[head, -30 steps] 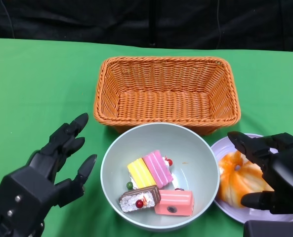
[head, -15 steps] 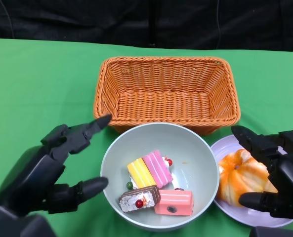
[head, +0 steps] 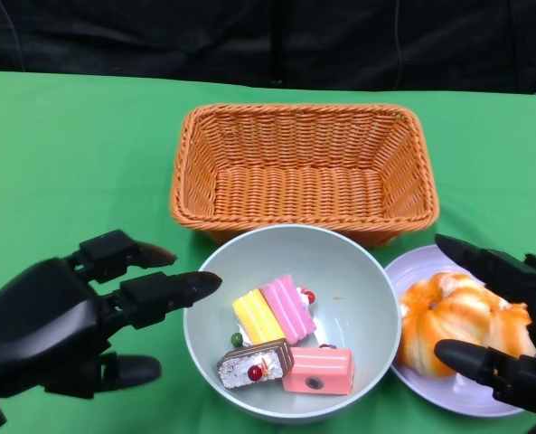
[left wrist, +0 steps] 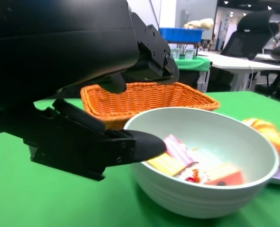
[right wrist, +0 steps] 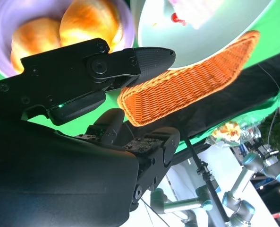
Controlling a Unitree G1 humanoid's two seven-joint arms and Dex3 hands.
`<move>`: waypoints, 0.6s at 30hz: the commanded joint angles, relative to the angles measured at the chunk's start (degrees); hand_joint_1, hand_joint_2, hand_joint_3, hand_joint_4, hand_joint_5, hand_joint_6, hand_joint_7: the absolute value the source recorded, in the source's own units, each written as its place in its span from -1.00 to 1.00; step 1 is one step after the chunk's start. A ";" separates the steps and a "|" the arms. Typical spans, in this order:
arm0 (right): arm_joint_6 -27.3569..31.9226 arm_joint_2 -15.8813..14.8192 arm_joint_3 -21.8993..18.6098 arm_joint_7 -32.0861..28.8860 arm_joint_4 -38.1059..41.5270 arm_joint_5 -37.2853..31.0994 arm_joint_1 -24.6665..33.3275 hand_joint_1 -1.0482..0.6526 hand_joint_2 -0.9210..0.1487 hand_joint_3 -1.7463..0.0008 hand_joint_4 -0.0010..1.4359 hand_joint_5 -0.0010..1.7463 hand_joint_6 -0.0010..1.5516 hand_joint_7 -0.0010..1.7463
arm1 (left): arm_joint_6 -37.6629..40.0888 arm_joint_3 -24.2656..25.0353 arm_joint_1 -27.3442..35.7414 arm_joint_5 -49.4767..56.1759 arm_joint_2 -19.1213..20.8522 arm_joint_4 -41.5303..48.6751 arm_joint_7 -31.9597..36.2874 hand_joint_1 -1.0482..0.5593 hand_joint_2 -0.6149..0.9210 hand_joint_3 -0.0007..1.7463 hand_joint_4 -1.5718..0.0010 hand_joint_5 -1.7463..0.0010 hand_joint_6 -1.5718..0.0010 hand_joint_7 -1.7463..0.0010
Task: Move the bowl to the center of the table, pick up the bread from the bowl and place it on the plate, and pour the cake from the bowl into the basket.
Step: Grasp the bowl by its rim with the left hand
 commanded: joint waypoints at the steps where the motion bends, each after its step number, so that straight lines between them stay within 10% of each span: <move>1: -1.57 1.90 -0.67 -0.10 -2.13 5.49 2.45 -0.30 -1.00 0.67 -0.30 -0.07 -0.30 -0.73 | -3.20 -1.59 -3.46 9.07 2.84 3.30 6.66 -0.12 0.73 -0.69 0.70 0.25 0.36 0.99; 18: -4.92 4.80 1.07 -1.05 -2.29 6.75 6.14 -0.24 -1.00 0.67 -0.29 -0.04 -0.32 -0.65 | 7.82 -29.32 -23.77 45.06 7.07 18.84 43.19 -0.40 0.97 -0.99 0.62 0.09 0.15 0.95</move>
